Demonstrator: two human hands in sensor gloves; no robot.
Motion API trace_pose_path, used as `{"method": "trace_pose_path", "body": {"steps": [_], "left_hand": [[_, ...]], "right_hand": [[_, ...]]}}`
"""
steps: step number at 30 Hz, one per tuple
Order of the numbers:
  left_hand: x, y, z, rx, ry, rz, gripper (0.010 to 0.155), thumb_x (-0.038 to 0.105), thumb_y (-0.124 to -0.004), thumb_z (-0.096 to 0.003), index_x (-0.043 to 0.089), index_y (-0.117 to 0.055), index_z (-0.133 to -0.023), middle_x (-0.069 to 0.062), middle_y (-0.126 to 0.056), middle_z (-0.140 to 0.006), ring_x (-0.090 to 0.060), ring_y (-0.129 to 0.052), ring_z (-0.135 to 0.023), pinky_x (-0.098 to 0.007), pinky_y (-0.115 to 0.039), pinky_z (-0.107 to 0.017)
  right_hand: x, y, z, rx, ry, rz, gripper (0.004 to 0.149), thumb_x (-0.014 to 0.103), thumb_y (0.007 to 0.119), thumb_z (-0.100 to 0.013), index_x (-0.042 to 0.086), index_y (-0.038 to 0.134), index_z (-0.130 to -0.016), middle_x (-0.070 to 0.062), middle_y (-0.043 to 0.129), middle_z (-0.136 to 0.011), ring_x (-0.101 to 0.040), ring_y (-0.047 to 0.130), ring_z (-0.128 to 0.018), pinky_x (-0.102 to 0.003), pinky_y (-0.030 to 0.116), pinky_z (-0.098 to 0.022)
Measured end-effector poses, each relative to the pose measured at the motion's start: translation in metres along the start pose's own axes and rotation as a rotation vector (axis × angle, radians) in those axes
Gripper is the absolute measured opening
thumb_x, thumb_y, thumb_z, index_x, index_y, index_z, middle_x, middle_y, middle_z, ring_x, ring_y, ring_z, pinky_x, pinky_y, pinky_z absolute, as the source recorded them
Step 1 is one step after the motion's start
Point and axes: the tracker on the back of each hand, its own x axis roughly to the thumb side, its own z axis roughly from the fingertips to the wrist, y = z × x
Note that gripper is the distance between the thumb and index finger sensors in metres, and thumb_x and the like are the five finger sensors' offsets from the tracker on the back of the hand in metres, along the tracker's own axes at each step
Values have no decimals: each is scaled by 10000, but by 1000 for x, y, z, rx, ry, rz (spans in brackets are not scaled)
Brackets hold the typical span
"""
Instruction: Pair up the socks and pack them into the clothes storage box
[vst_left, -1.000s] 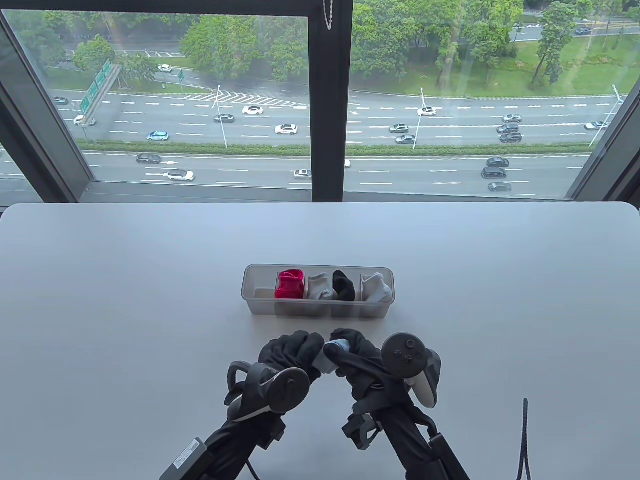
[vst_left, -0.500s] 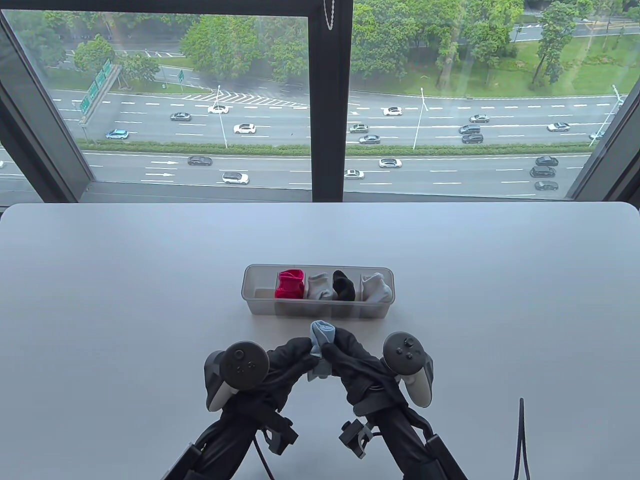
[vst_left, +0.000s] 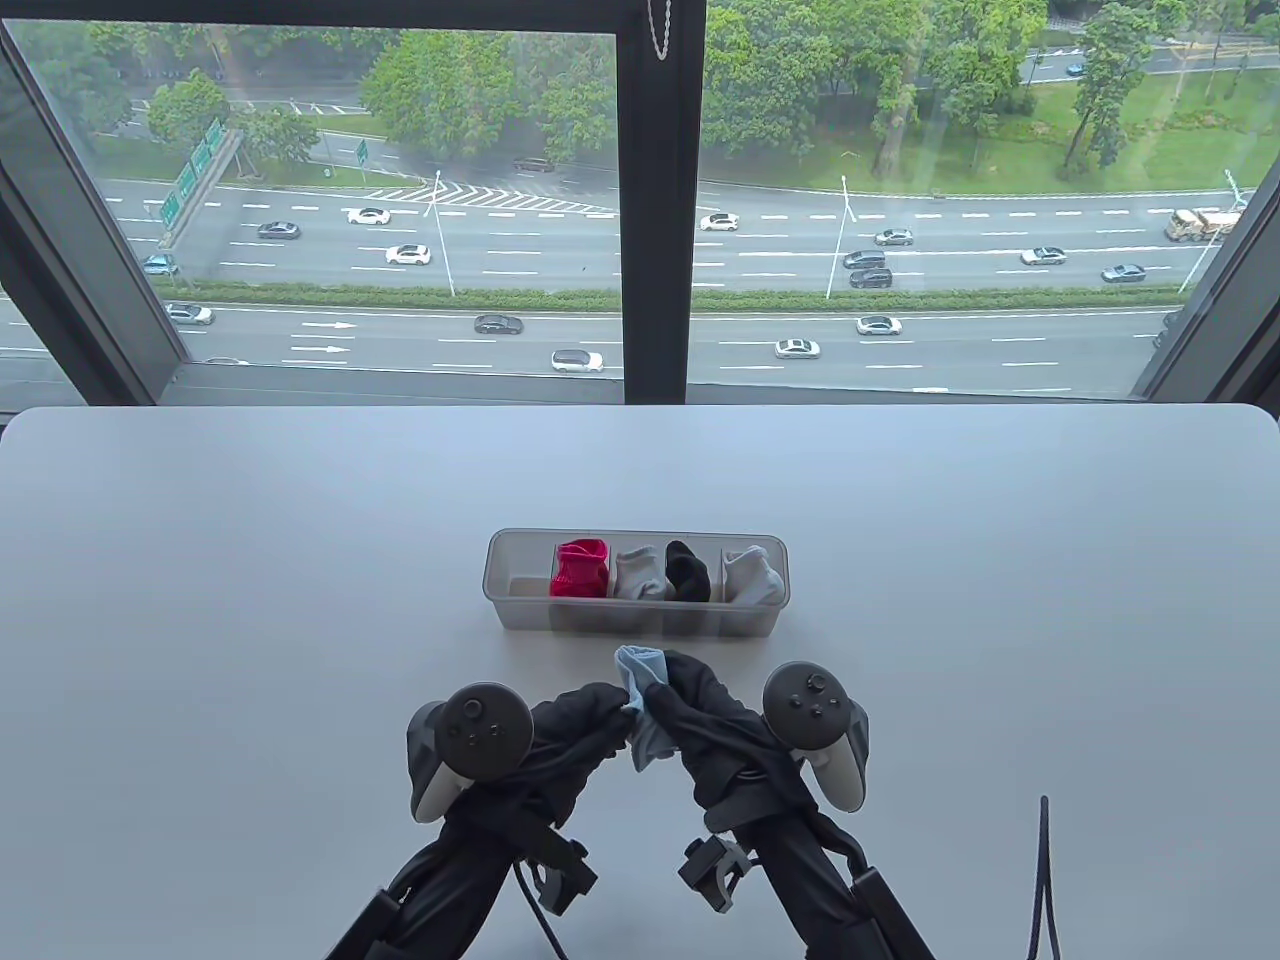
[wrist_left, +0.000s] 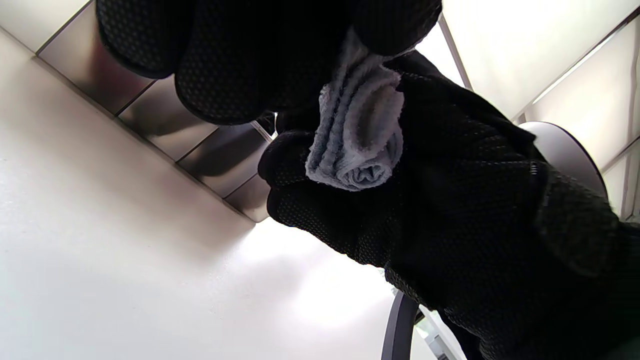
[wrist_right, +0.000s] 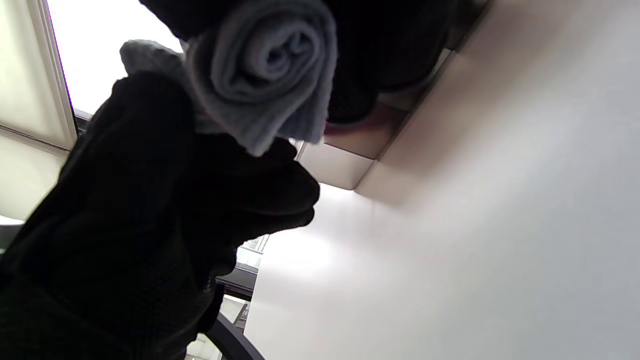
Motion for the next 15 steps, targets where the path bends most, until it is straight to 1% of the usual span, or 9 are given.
{"method": "trace_pose_path", "body": {"steps": [2, 6, 7, 9, 10, 11, 12, 13, 15], "left_hand": [[5, -3, -1, -25, -22, -34, 430, 258, -660, -582, -10, -739, -909, -205, -915, -782, -365, -966, -648, -599, -777, -580], [5, -9, -5, -46, 29, -40, 427, 230, -647, -579, -22, -713, -917, -220, -909, -798, -369, -972, -656, -597, -787, -574], [4, -7, -5, -46, 40, -24, 416, 234, -651, -579, -17, -725, -903, -215, -923, -781, -363, -984, -639, -592, -795, -566], [1, -4, -4, -41, 48, 22, 402, 247, -673, -583, -33, -761, -858, -205, -963, -720, -351, -1015, -583, -582, -823, -529], [-2, -2, -4, -22, 54, 43, 397, 256, -682, -585, -38, -781, -833, -194, -982, -686, -342, -1031, -552, -575, -836, -513], [-4, -1, -4, -8, 61, 57, 397, 260, -691, -580, -45, -798, -812, -192, -994, -660, -341, -1040, -529, -574, -843, -499], [-7, 0, -4, -20, 67, 70, 398, 265, -691, -581, -43, -800, -809, -189, -995, -655, -341, -1039, -527, -575, -840, -500], [-8, 0, -4, -30, 64, 82, 399, 267, -690, -581, -44, -801, -805, -187, -994, -650, -339, -1039, -523, -576, -840, -498], [-8, 1, -5, -72, 57, 83, 399, 271, -684, -583, -35, -797, -814, -181, -987, -660, -338, -1032, -535, -577, -834, -509]], "right_hand": [[1, -2, 2, -39, -5, 61, 573, 389, 619, -644, 39, 458, -1068, -194, 780, -897, -240, 902, -710, -465, 759, -639], [6, -3, 10, -215, -20, 192, 524, 416, 675, -600, 110, 563, -1010, -168, 852, -846, -217, 961, -653, -433, 816, -588], [8, -3, 11, -186, -50, 209, 517, 403, 644, -605, 104, 577, -1022, -186, 851, -859, -233, 960, -666, -443, 818, -586], [11, -2, 8, -43, -130, 226, 581, 402, 582, -610, 79, 528, -1090, -256, 766, -966, -319, 900, -779, -484, 768, -634], [13, 1, 7, 77, -152, 211, 681, 450, 560, -594, 57, 450, -1138, -312, 666, -1036, -386, 823, -857, -519, 727, -656], [14, 4, 7, 132, -147, 197, 782, 493, 575, -567, 35, 360, -1164, -360, 568, -1073, -437, 747, -902, -543, 700, -665], [16, 8, 7, 149, -142, 206, 913, 531, 659, -506, 0, 308, -1160, -388, 514, -1082, -469, 708, -910, -566, 676, -668], [17, 10, 6, 136, -141, 256, 936, 518, 711, -490, -6, 304, -1150, -377, 527, -1071, -445, 730, -893, -543, 702, -656], [16, 8, 5, 77, -157, 423, 867, 508, 732, -496, 33, 376, -1129, -272, 662, -1025, -305, 851, -819, -423, 797, -615]]}}
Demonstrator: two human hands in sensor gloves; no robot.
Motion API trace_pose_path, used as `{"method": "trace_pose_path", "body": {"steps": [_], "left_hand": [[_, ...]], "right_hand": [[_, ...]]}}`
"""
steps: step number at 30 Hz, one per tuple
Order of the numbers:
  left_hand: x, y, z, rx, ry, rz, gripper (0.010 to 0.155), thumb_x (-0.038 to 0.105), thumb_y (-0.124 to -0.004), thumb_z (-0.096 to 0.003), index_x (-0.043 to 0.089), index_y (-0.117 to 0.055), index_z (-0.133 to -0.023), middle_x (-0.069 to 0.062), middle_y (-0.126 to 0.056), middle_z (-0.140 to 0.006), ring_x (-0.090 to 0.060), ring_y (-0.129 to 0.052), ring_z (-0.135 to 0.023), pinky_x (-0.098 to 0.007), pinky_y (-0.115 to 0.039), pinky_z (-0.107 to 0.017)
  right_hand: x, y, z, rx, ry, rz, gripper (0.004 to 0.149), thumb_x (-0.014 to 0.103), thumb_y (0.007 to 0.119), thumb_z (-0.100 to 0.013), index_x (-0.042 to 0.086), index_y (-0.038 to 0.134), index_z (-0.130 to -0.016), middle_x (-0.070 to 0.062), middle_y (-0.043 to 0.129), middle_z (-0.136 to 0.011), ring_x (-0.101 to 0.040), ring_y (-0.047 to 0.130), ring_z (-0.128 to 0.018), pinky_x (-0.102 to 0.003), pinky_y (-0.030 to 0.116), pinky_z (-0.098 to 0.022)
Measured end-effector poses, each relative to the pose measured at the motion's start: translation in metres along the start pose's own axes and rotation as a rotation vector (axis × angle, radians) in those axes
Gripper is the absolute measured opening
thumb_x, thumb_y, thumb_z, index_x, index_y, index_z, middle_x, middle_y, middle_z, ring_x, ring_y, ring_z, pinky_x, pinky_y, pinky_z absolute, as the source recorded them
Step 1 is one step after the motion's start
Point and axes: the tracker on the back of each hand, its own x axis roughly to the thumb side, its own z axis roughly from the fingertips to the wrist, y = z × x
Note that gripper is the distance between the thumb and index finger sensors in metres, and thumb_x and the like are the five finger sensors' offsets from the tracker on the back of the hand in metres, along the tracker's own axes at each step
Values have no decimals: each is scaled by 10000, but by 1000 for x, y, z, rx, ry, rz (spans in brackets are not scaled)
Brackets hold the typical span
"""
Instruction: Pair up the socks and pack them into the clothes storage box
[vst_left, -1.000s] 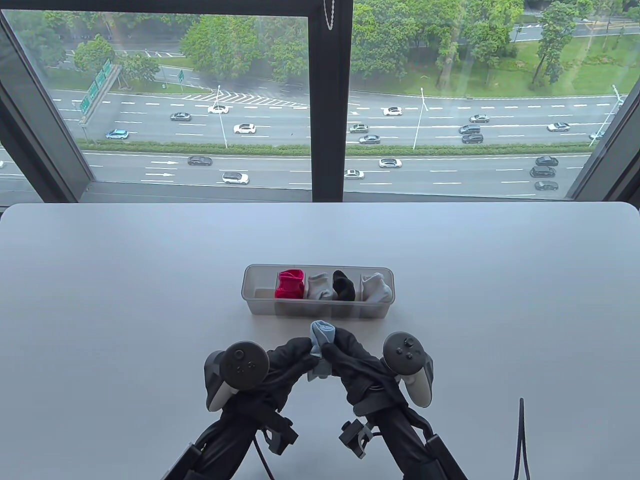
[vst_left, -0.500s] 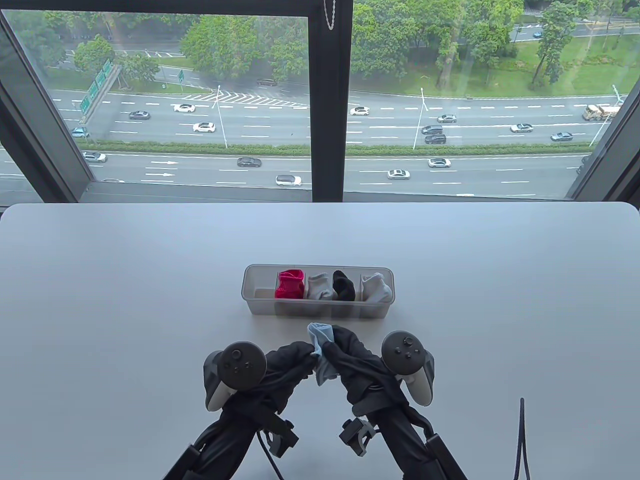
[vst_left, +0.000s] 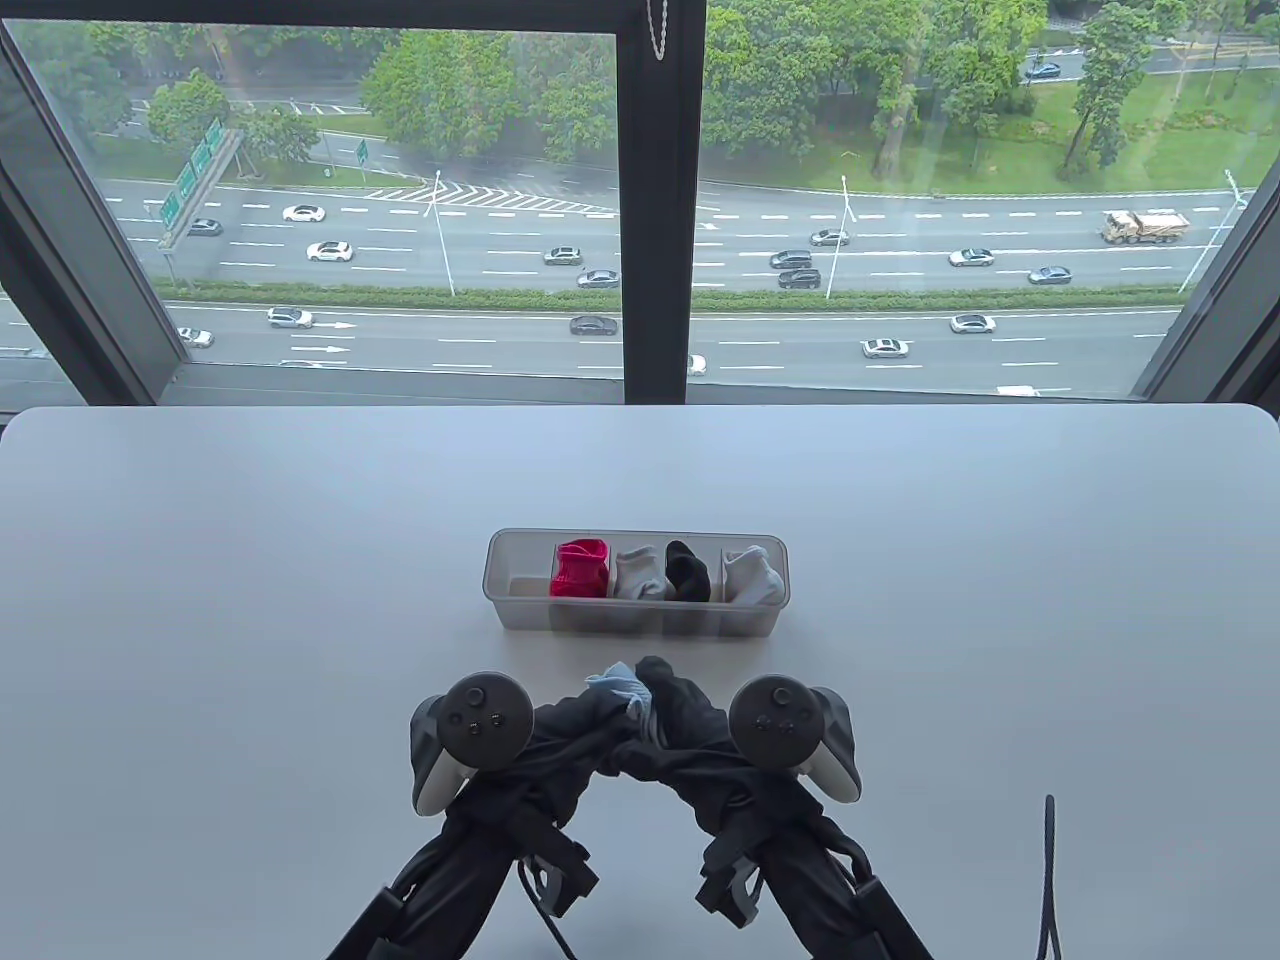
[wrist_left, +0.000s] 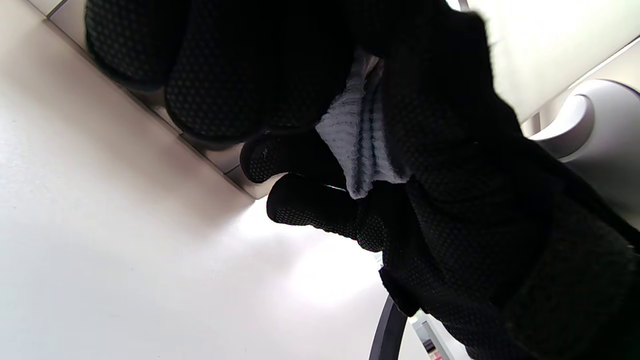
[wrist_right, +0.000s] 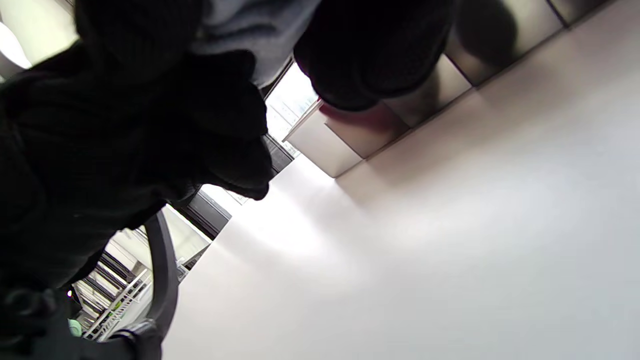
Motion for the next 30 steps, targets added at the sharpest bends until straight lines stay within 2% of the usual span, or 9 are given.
{"method": "trace_pose_path", "body": {"steps": [3, 5, 7, 9, 12, 18, 23, 27, 30], "left_hand": [[3, 2, -3, -39, 26, -49, 414, 264, -650, -591, -33, -761, -858, -189, -954, -700, -340, -1004, -567, -583, -812, -529], [5, 3, -3, -27, 55, -119, 425, 257, -647, -585, 9, -745, -916, -210, -922, -774, -371, -966, -636, -608, -771, -572], [3, 11, -3, 120, 122, -217, 437, 267, -641, -565, 14, -725, -912, -208, -908, -778, -369, -955, -638, -611, -762, -581], [-4, 17, -5, 162, 129, -207, 431, 275, -626, -568, 60, -721, -929, -193, -897, -793, -367, -944, -642, -626, -745, -592], [-11, 24, -3, 241, 137, -159, 434, 270, -616, -579, 65, -727, -945, -191, -895, -799, -374, -945, -630, -634, -742, -593], [-18, 25, -4, 211, 165, -168, 422, 269, -616, -592, 117, -736, -967, -193, -848, -881, -410, -923, -711, -663, -723, -613], [-4, 22, -5, 202, 78, -173, 419, 265, -610, -597, 137, -727, -978, -209, -758, -976, -450, -851, -826, -683, -673, -655], [5, 16, -3, 169, -11, -184, 416, 253, -608, -597, 138, -721, -980, -215, -687, -1033, -480, -777, -915, -674, -644, -685], [13, 9, -6, 141, -49, -164, 411, 255, -628, -593, 130, -748, -965, -227, -662, -1053, -498, -756, -924, -682, -629, -687]], "right_hand": [[-11, 0, -1, -5, 45, -176, 749, 400, 769, -526, 76, 449, -1121, -246, 726, -991, -266, 896, -754, -395, 817, -581], [-17, -2, 1, -72, 73, -236, 626, 348, 734, -596, 102, 483, -1114, -230, 746, -972, -258, 894, -741, -397, 810, -581], [-16, -3, 2, -71, 39, -282, 587, 344, 700, -618, 126, 479, -1117, -220, 730, -974, -256, 872, -756, -402, 796, -599], [-10, -2, 0, -73, 38, -320, 576, 338, 691, -616, 154, 483, -1121, -220, 714, -991, -262, 861, -766, -407, 786, -605], [-5, 1, -5, 3, 33, -289, 565, 342, 666, -617, 192, 472, -1126, -207, 686, -1022, -253, 855, -750, -381, 785, -586], [-2, 10, -8, 81, 35, -180, 549, 321, 670, -603, 245, 484, -1113, -225, 629, -1042, -266, 852, -714, -368, 788, -553], [8, 17, -12, 141, 25, -47, 508, 304, 656, -595, 335, 474, -1067, -238, 550, -1062, -297, 799, -763, -392, 753, -601], [9, 17, -13, 211, 28, -45, 488, 306, 640, -599, 373, 452, -1044, -263, 494, -1074, -325, 760, -779, -413, 726, -613], [15, 26, -14, 341, 20, 23, 503, 314, 609, -602, 395, 434, -1066, -266, 404, -1099, -345, 695, -819, -436, 689, -637]]}}
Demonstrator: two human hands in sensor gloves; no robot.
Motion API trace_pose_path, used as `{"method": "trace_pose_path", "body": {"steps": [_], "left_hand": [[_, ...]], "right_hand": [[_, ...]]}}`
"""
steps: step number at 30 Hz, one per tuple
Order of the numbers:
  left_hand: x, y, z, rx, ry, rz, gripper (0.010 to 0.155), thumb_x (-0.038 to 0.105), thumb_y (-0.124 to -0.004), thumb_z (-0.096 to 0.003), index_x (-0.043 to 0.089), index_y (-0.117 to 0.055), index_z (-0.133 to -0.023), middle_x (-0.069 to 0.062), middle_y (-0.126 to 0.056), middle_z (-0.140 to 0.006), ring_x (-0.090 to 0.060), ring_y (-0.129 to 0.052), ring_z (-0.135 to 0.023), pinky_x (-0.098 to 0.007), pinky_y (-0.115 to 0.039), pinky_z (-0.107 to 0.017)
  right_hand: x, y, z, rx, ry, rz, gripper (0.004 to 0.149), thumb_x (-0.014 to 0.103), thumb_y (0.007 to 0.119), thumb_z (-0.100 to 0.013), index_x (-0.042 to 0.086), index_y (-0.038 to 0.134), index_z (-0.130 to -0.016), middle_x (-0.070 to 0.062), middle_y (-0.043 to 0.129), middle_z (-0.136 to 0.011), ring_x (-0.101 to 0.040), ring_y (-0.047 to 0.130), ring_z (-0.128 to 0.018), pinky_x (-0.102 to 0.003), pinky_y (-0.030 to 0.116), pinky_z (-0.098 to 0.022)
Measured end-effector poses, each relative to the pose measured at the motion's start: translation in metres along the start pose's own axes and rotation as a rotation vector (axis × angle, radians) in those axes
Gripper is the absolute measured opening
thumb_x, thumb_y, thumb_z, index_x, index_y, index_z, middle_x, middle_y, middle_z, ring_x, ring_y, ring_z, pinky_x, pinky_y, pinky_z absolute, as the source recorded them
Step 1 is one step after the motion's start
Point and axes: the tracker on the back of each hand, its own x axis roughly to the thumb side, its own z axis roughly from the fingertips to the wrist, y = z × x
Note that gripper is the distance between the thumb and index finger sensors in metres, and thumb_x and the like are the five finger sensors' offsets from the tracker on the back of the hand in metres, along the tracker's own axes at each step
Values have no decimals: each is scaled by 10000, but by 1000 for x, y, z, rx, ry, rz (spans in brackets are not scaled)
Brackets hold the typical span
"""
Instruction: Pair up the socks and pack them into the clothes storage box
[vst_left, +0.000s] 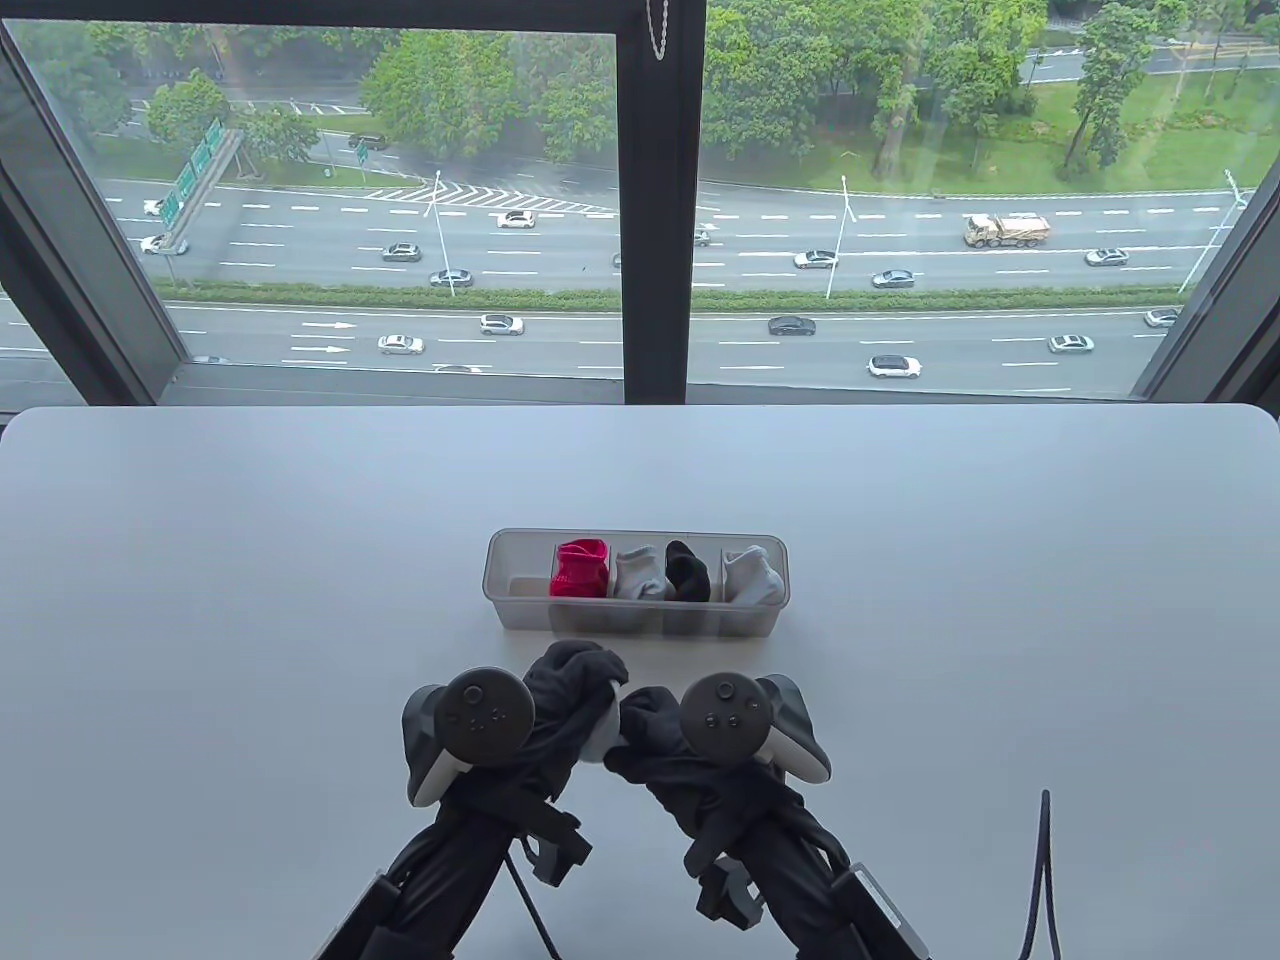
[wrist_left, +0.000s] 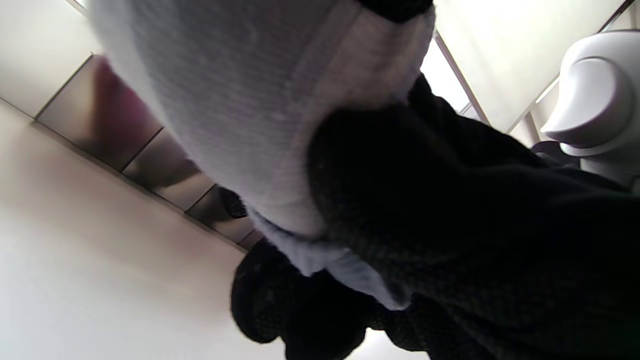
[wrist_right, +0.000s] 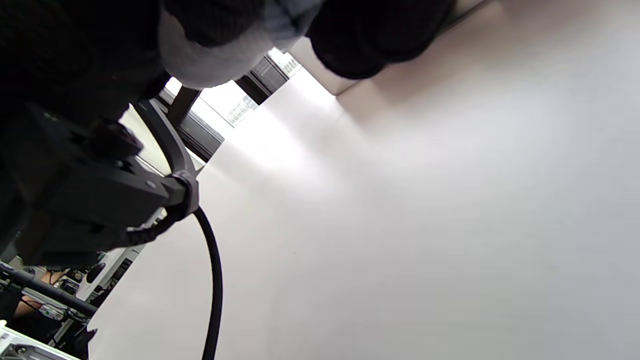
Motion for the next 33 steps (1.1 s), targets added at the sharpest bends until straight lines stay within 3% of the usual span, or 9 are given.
{"method": "trace_pose_path", "body": {"steps": [2, 5, 8, 14, 17, 21, 25, 28, 33], "left_hand": [[-1, -3, 2, -19, 30, -107, 412, 262, -620, -594, 145, -744, -969, -207, -678, -1058, -472, -788, -918, -660, -654, -693], [-3, -8, 4, -39, 4, 56, 476, 248, -572, -599, 110, -620, -1052, -249, -602, -1115, -467, -787, -930, -637, -690, -673], [0, -12, 5, -87, -43, 116, 625, 374, -600, -596, 233, -368, -1159, -241, -353, -1208, -510, -648, -1006, -652, -611, -714], [3, -28, 3, -204, -49, 131, 667, 315, -612, -591, 132, -304, -1154, -241, -266, -1203, -457, -664, -937, -580, -666, -680], [-1, -31, 2, -191, 13, 171, 677, 232, -601, -587, 52, -243, -1133, -316, -359, -1153, -428, -764, -839, -544, -738, -615], [-12, -21, 1, -71, 100, 405, 675, 198, -532, -585, 39, -142, -1113, -387, -524, -1074, -420, -875, -712, -525, -823, -511], [-17, -23, 5, -121, 98, 606, 614, 220, -504, -589, 6, -289, -1123, -395, -536, -1074, -454, -867, -736, -572, -798, -534], [-15, -27, 3, -193, 68, 620, 813, 432, -673, -579, -34, -275, -1113, -370, -536, -1071, -444, -810, -811, -595, -744, -595], [2, -37, 1, -234, 84, 400, 747, 246, -738, -553, -39, -312, -1095, -311, -629, -1040, -380, -851, -834, -631, -688, -671]], "right_hand": [[-1, 1, -2, 16, 20, 25, 505, 305, 599, -606, 374, 421, -1073, -273, 386, -1102, -354, 677, -831, -446, 677, -644], [-8, -7, 7, -300, 25, -36, 497, 326, 692, -577, 329, 594, -1064, -261, 663, -1009, -303, 838, -731, -393, 797, -556], [-18, -18, 17, -429, 38, -150, 470, 378, 819, -518, 313, 757, -979, -232, 831, -914, -248, 953, -636, -339, 881, -476], [-32, -35, 35, -675, 68, -377, 612, 400, 815, -509, 171, 601, -1035, -206, 814, -957, -187, 994, -562, -275, 913, -432], [-30, -35, 38, -647, -31, -489, 603, 293, 772, -569, 117, 522, -1089, -305, 636, -1067, -255, 948, -678, -317, 884, -544], [-16, -30, 37, -705, -24, -194, 703, 340, 780, -569, 125, 423, -1135, -292, 408, -1159, -375, 744, -940, -462, 738, -698], [-8, -22, 35, -701, -34, 62, 708, 433, 716, -577, 77, 463, -1134, -274, 650, -1084, -371, 840, -881, -466, 777, -662], [-5, -26, 38, -737, -44, 121, 589, 384, 679, -614, 44, 569, -1083, -251, 783, -976, -314, 912, -807, -429, 820, -622], [-22, -33, 43, -790, 67, -25, 401, 314, 631, -644, 121, 670, -993, -156, 865, -891, -262, 960, -729, -398, 851, -569]]}}
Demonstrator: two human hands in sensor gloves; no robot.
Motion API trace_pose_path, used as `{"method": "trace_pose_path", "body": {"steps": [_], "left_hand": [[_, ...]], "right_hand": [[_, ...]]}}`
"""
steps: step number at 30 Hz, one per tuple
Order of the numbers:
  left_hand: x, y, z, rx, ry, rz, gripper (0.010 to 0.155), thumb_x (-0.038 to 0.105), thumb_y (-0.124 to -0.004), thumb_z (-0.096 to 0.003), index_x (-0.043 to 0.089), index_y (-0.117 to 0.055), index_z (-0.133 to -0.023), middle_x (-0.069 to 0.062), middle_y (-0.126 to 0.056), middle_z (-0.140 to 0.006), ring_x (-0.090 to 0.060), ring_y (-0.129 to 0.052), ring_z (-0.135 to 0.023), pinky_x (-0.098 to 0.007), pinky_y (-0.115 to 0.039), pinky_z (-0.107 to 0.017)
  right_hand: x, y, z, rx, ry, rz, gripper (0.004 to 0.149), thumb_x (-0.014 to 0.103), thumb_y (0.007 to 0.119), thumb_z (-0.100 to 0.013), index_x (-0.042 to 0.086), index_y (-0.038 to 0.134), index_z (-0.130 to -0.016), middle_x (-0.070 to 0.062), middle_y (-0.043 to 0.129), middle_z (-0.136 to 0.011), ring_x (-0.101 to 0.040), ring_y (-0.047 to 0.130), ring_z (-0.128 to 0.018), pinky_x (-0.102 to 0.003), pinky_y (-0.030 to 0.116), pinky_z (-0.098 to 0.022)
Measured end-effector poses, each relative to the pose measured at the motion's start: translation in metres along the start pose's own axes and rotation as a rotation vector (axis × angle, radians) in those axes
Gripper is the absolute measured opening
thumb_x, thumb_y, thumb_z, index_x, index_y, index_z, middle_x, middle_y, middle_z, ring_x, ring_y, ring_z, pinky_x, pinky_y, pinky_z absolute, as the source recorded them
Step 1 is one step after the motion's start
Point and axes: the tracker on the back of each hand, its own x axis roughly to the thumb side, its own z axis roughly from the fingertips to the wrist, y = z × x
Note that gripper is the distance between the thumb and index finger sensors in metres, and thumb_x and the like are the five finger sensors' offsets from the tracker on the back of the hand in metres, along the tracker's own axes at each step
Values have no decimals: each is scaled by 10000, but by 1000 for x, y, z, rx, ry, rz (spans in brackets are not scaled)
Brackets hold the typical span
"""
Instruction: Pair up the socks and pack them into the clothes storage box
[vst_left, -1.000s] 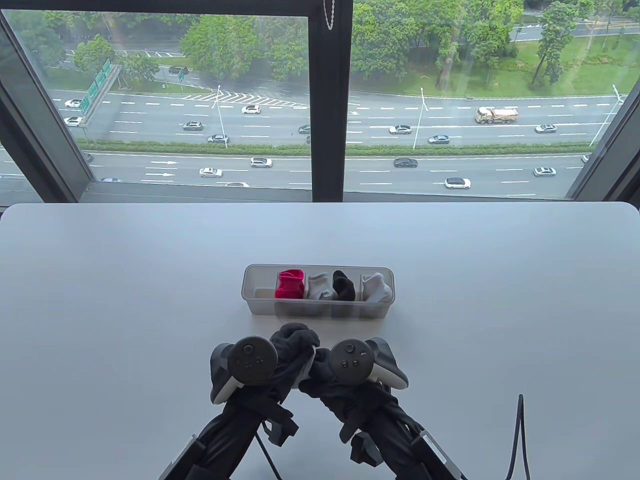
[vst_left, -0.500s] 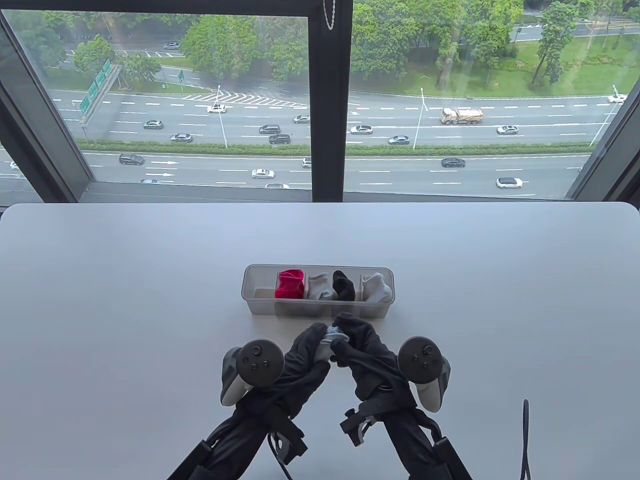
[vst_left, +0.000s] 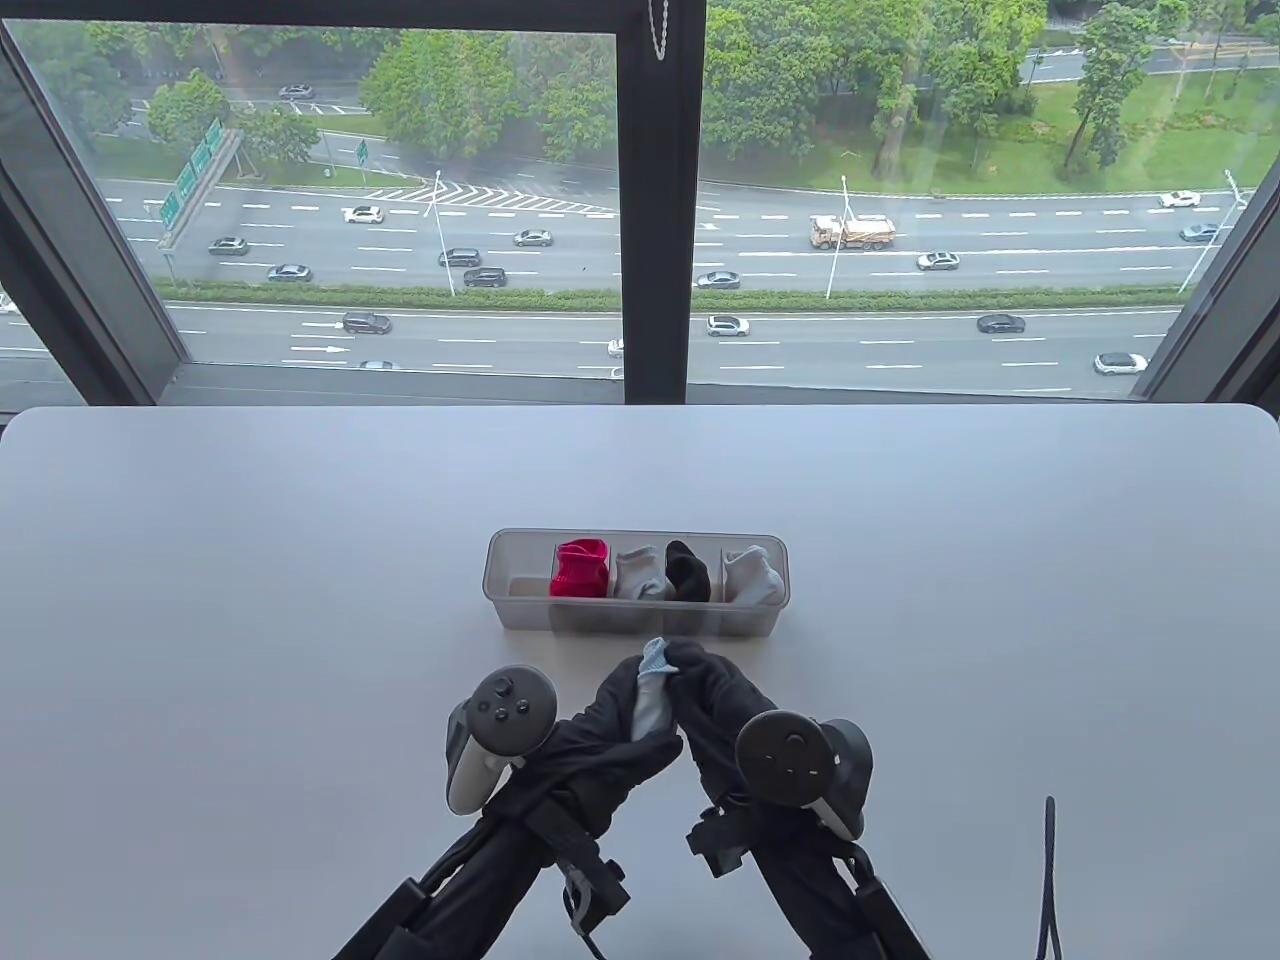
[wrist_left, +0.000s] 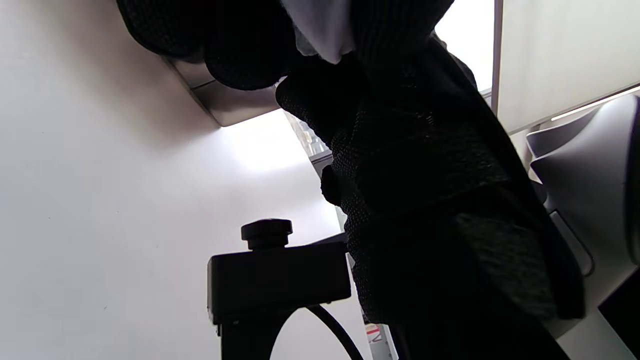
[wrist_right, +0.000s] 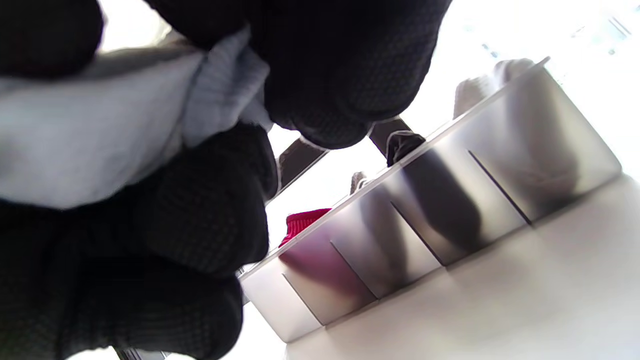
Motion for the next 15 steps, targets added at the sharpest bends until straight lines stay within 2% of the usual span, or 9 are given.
{"method": "trace_pose_path", "body": {"steps": [2, 3, 5, 7, 9, 10, 11, 13, 15], "left_hand": [[-1, -2, -2, -96, -15, 67, 716, 242, -734, -542, -24, -379, -1104, -289, -676, -1039, -376, -868, -845, -664, -654, -683], [-2, -1, -2, -103, -13, 90, 704, 255, -724, -540, -11, -395, -1102, -279, -682, -1038, -380, -863, -850, -678, -645, -681], [-5, 6, 1, -79, 28, 101, 672, 295, -685, -550, -5, -454, -1105, -294, -692, -1033, -456, -810, -872, -714, -595, -683], [-3, 11, 5, 11, 87, -4, 656, 296, -643, -564, -28, -446, -1099, -340, -633, -1051, -523, -744, -895, -726, -546, -695], [3, 17, 12, 216, 60, -307, 650, 277, -606, -579, 22, -368, -1128, -329, -522, -1124, -545, -643, -984, -723, -511, -720], [5, 18, 12, 236, 21, -393, 625, 252, -611, -584, 56, -375, -1129, -298, -509, -1137, -527, -621, -1007, -718, -492, -734], [9, 17, 11, 187, -50, -525, 603, 245, -602, -586, 111, -377, -1129, -247, -484, -1157, -489, -589, -1043, -707, -472, -751], [10, 11, 10, 85, -130, -598, 587, 240, -590, -580, 138, -395, -1125, -223, -511, -1152, -459, -631, -1031, -689, -486, -757], [8, 4, 9, 54, -66, -620, 683, 294, -643, -580, 107, -277, -1126, -254, -477, -1129, -450, -655, -977, -674, -520, -750]], "right_hand": [[-9, 1, -2, 64, 112, -259, 394, 281, 599, -648, 116, 638, -1003, -171, 845, -901, -319, 931, -761, -436, 829, -580], [-10, 2, -2, 65, 135, -310, 394, 264, 606, -642, 101, 646, -998, -163, 864, -859, -316, 943, -724, -445, 826, -564], [-11, 2, -4, 85, 123, -251, 396, 261, 599, -636, 96, 637, -995, -123, 880, -803, -262, 958, -675, -420, 836, -545], [-9, 4, -4, 79, 134, -215, 397, 264, 583, -639, 96, 620, -997, -93, 878, -784, -226, 961, -658, -405, 849, -537], [-7, 6, -5, 79, 158, -256, 403, 264, 586, -639, 87, 609, -1001, -79, 877, -768, -215, 957, -656, -408, 839, -551], [-6, 7, -4, 92, 152, -261, 409, 266, 589, -646, 73, 603, -1005, -68, 881, -754, -208, 961, -649, -407, 844, -547], [-3, 9, -3, 89, 157, -265, 410, 270, 592, -650, 68, 603, -1007, -62, 884, -751, -203, 964, -650, -405, 848, -547], [-1, 11, -3, 100, 152, -283, 408, 276, 596, -651, 74, 608, -1006, -56, 887, -761, -211, 962, -676, -411, 838, -575], [3, 13, -3, 134, 159, -341, 415, 275, 598, -656, 58, 602, -1010, -57, 887, -768, -223, 954, -697, -425, 825, -596]]}}
